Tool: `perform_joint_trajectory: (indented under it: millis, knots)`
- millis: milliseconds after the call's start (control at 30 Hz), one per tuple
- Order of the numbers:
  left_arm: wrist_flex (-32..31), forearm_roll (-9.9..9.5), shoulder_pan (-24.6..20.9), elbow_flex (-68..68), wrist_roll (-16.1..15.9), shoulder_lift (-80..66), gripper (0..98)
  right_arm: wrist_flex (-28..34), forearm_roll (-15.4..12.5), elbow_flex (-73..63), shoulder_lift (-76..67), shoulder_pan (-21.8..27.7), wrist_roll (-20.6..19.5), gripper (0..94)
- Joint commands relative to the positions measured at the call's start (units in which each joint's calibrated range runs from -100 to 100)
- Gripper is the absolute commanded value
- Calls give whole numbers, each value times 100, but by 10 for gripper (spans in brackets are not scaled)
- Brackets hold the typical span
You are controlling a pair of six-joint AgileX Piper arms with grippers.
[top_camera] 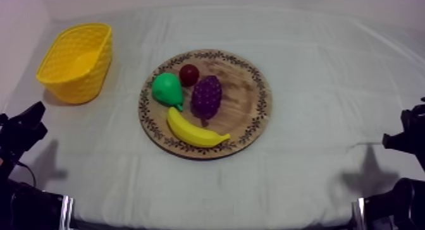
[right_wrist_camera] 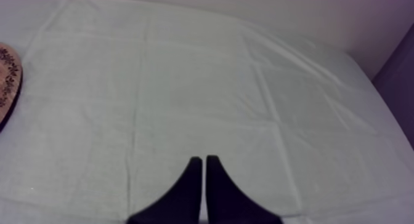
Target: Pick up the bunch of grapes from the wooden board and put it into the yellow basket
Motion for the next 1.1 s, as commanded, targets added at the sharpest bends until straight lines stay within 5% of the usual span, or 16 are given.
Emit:
perform_joint_trajectory:
  millis: [0, 400, 833, 1067]
  knots:
    - [0, -1, -2, 1, -1, 0, 0, -3, -1, -5, -2, 0, 1, 3]
    - [0, -1, 19, 1, -6, 0, 0, -3, -1, -5, -2, 0, 1, 3]
    - [46, 0, 843, -41, -67, 0, 0, -3, -1, -5, -2, 0, -2, 3]
    - [372, -68, 976, -279, 309, 466, 0, -3, -1, -5, -2, 0, -2, 3]
